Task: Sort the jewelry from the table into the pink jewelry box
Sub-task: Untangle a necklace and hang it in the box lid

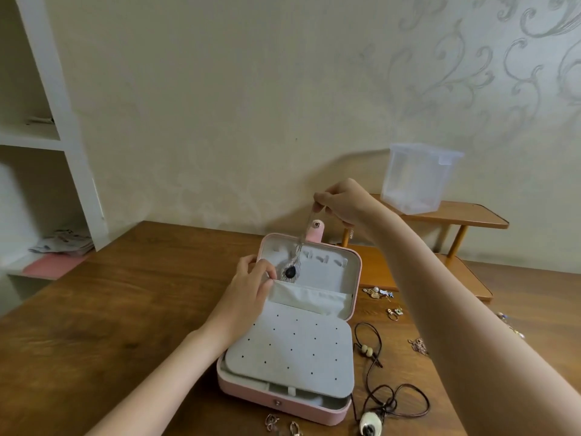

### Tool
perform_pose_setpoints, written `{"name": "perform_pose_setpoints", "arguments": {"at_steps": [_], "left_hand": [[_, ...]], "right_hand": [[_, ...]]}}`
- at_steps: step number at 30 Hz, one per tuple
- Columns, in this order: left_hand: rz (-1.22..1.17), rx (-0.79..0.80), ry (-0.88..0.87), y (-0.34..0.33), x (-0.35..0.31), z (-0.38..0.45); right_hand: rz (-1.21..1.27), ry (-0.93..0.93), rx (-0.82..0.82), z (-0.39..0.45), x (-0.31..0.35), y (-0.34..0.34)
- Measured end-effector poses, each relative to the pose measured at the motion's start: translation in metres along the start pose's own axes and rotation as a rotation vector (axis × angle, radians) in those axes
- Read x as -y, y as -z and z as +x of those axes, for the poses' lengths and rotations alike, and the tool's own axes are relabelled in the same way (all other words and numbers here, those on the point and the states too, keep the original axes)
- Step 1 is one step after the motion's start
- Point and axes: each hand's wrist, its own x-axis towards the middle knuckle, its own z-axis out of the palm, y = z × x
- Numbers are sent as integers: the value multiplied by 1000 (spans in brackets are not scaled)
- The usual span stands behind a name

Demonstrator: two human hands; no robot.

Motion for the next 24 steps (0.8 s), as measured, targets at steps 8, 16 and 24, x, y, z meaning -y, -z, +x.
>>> {"name": "perform_pose_setpoints", "arguments": {"at_steps": [8, 16, 24], "left_hand": [[-79, -112, 12, -10, -11, -11], [-334, -267, 175, -16, -38, -16], [-530, -282, 265, -8, -41, -4]], "right_hand": [[-157, 19, 181, -14, -4, -17], [-70, 142, 321, -32, 10, -37], [109, 181, 329, -42, 24, -29]]}}
